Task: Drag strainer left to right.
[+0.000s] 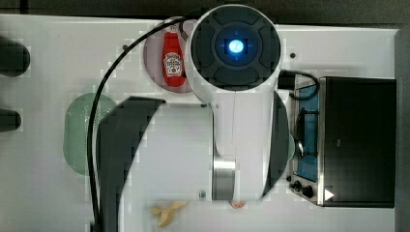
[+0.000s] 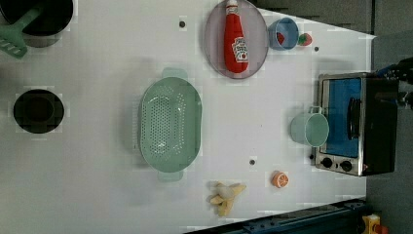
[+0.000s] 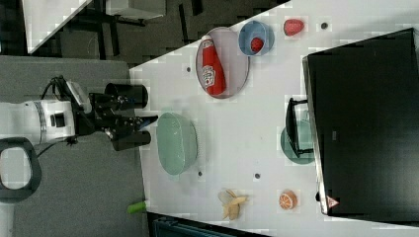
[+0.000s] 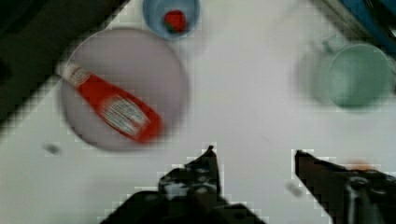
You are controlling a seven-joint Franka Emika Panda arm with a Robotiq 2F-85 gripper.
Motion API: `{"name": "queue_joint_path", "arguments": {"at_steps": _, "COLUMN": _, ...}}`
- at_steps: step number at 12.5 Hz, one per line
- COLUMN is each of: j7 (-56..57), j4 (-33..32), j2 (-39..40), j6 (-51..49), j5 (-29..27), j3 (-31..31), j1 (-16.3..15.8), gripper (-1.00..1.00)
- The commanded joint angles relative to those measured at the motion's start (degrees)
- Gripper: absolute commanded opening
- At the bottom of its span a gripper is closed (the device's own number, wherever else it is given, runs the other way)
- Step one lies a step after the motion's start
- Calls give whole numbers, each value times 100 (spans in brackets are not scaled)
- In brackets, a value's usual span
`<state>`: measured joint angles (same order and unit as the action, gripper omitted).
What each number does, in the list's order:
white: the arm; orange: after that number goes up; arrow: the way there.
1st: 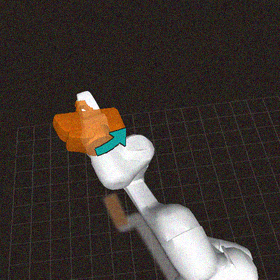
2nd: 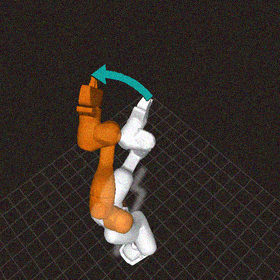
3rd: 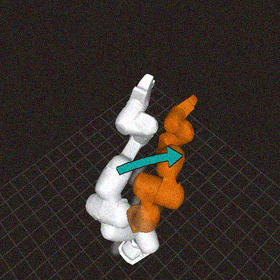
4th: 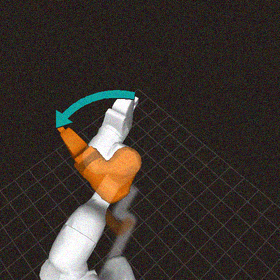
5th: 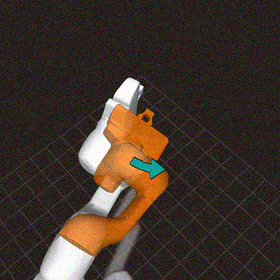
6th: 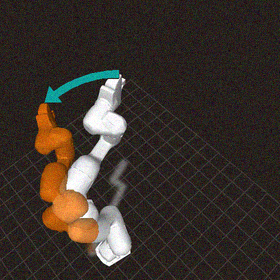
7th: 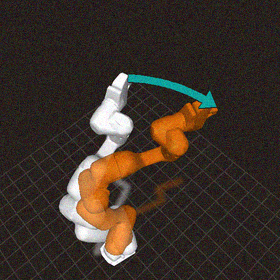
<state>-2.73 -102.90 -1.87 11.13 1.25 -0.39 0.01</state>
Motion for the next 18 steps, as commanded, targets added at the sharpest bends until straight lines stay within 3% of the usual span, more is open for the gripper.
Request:
{"name": "queue_joint_path", "arguments": {"at_steps": 1, "j7": 23, "j4": -1394, "j2": -3049, "j6": -1647, "j5": -32, "j3": -238, "j1": 133, "gripper": 60}}
{"name": "queue_joint_path", "arguments": {"at_steps": 3, "j7": 23, "j4": -1395, "j2": -3036, "j6": -1645, "j5": -36, "j3": -219, "j1": 129, "gripper": 99}}
{"name": "queue_joint_path", "arguments": {"at_steps": 6, "j7": 8, "j4": -1438, "j2": -2921, "j6": -1515, "j5": -168, "j3": 87, "j1": 36, "gripper": 100}}
{"name": "queue_joint_path", "arguments": {"at_steps": 10, "j7": -402, "j4": -1696, "j2": -2449, "j6": -748, "j5": -217, "j3": 1096, "j1": -107, "gripper": 100}}
{"name": "queue_joint_path", "arguments": {"at_steps": 15, "j7": -2417, "j4": -2109, "j2": -1259, "j6": 831, "j5": -218, "j3": 2612, "j1": -142, "gripper": 100}}
{"name": "queue_joint_path", "arguments": {"at_steps": 18, "j7": -3982, "j4": -2199, "j2": -238, "j6": 1912, "j5": -210, "j3": 3178, "j1": -147, "gripper": 100}}
